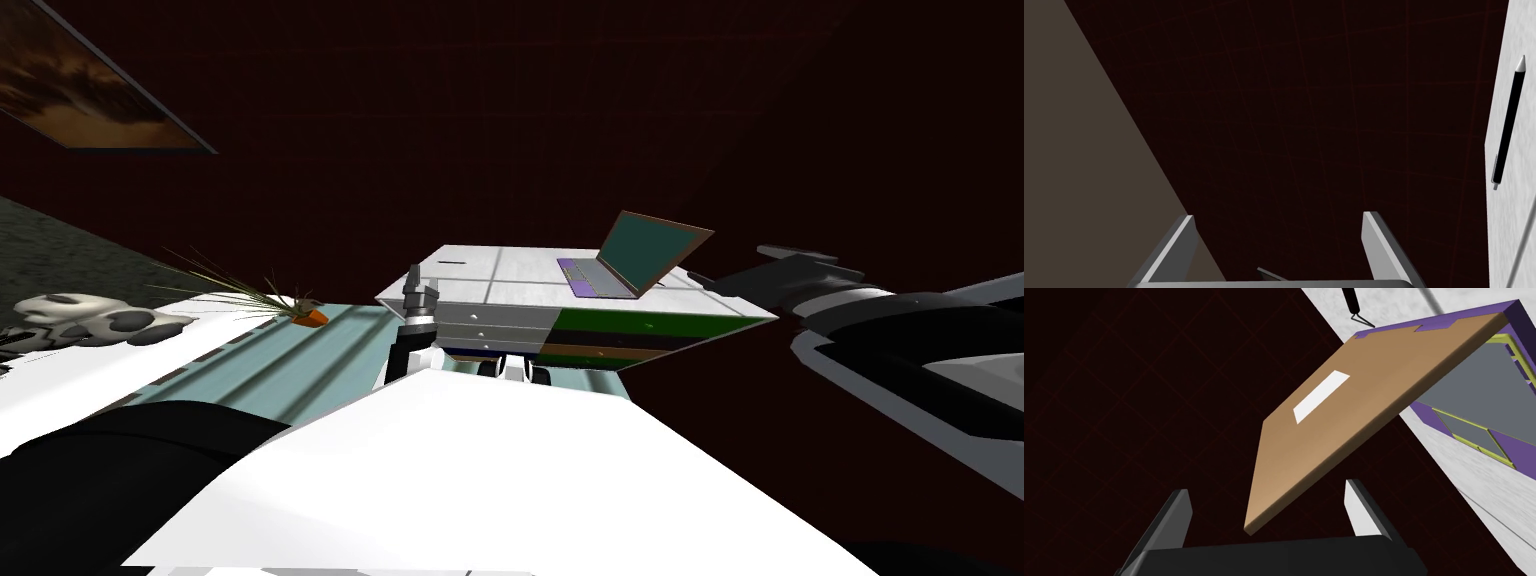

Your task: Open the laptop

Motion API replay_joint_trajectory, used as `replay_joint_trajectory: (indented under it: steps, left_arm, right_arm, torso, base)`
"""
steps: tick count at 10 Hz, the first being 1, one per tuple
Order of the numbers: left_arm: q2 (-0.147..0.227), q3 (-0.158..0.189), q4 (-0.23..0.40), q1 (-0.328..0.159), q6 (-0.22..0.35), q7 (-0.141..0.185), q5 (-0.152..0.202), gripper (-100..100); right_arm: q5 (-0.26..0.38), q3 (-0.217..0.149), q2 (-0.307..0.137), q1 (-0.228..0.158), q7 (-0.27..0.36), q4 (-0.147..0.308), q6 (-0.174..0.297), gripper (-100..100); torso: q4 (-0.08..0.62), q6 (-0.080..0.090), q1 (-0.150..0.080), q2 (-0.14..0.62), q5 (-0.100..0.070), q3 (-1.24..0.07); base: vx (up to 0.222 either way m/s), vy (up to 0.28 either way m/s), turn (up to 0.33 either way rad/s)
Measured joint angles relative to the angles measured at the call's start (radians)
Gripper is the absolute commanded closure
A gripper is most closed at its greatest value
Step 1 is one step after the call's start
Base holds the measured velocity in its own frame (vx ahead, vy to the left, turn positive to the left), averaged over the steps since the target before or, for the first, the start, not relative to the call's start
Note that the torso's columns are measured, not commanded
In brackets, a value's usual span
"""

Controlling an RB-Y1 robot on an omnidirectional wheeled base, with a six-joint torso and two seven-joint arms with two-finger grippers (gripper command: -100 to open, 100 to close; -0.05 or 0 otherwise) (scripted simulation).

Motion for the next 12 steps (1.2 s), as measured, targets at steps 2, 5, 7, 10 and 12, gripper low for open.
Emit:
replay_joint_trajectory:
  steps: [2, 5, 7, 10, 12]
  left_arm:
    - [0.0, 0.0, 0.0, 0.0, 0.0, 0.0, 0.0, 0]
    - [0.0, 0.0, 0.0, 0.0, 0.0, 0.0, 0.0, 0]
    - [0.0, 0.0, 0.0, 0.0, 0.0, 0.0, 0.0, 0]
    - [0.0, 0.0, 0.0, 0.0, 0.0, 0.0, 0.0, 0]
    - [0.0, 0.0, 0.0, 0.0, 0.0, 0.0, 0.0, 0]
  right_arm:
    - [0.027, -0.031, -0.063, 0.017, 0.002, 0.016, 0.016, -100]
    - [0.058, -0.055, -0.117, 0.029, 0.007, 0.028, 0.032, -100]
    - [0.053, -0.069, -0.125, 0.034, 0.004, 0.036, 0.025, 100]
    - [0.092, -0.08, -0.144, 0.07, 0.02, 0.007, 0.067, 100]
    - [0.124, -0.083, -0.157, 0.093, 0.05, 0.001, 0.091, 100]
  torso:
    - [0.0, 0.0, 0.0, -0.001, 0.0, -0.001]
    - [0.0, 0.001, -0.001, 0.0, 0.0, 0.0]
    - [0.0, 0.0, -0.001, 0.0, 0.0, 0.0]
    - [-0.004, 0.006, -0.003, -0.003, -0.001, -0.001]
    - [-0.002, 0.003, -0.009, -0.003, -0.004, -0.001]
  base:
    - [0.015, 0.015, 0.068]
    - [0.01, 0.002, 0.038]
    - [-0.001, -0.005, 0.012]
    - [-0.006, 0.05, -0.037]
    - [-0.009, 0.045, -0.05]
